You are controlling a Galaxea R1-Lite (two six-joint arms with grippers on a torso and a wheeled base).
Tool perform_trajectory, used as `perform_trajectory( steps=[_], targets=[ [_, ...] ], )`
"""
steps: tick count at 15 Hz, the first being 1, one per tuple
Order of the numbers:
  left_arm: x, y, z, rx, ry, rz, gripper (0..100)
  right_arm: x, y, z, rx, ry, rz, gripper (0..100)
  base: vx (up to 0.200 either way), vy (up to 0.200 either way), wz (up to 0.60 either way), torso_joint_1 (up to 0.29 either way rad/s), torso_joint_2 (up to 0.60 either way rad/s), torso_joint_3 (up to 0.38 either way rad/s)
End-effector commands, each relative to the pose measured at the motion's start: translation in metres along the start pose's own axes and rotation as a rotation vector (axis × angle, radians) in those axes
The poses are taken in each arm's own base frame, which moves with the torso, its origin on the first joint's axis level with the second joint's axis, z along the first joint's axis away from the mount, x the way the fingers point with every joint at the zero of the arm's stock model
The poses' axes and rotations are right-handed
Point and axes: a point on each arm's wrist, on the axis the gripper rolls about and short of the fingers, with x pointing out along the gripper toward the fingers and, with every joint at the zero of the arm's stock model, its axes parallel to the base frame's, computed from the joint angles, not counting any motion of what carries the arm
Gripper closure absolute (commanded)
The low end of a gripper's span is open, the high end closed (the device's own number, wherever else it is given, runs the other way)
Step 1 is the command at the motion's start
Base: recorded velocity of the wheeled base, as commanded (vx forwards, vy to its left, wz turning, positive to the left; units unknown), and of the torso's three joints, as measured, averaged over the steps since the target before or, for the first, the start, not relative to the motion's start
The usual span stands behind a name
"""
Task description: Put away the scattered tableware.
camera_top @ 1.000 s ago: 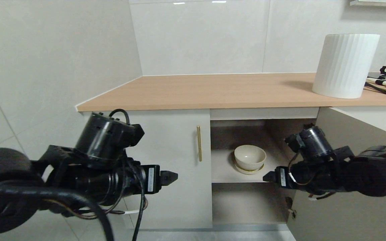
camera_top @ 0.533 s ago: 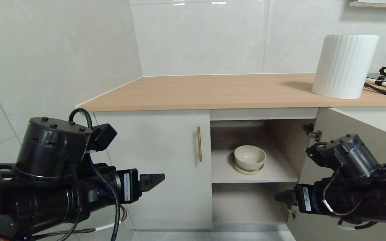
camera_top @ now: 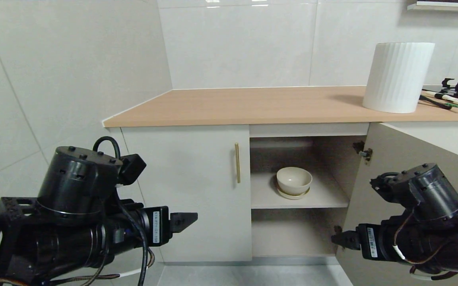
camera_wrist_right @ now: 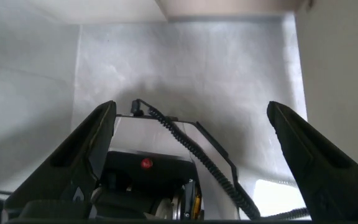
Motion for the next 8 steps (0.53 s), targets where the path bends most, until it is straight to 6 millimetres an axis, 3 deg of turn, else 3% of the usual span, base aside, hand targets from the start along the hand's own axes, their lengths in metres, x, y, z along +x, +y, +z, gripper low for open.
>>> perform_trajectory(
  steps=[1, 8],
  targets=[
    [0.0027, -0.0001, -0.0008, 0.001, 0.009, 0.005, 0, 0.0041, 0.0002, -0.0013, -0.005, 0.015, -0.007, 0, -0.2, 0.0, 0.0, 0.002, 0.0, 0.002],
    [0.0053, 0.0001, -0.002, 0.003, 0.02, 0.01, 0, 0.0103, -0.001, -0.0037, -0.005, 0.036, -0.025, 0, -0.2, 0.0, 0.0, 0.003, 0.01, 0.002]
  ],
)
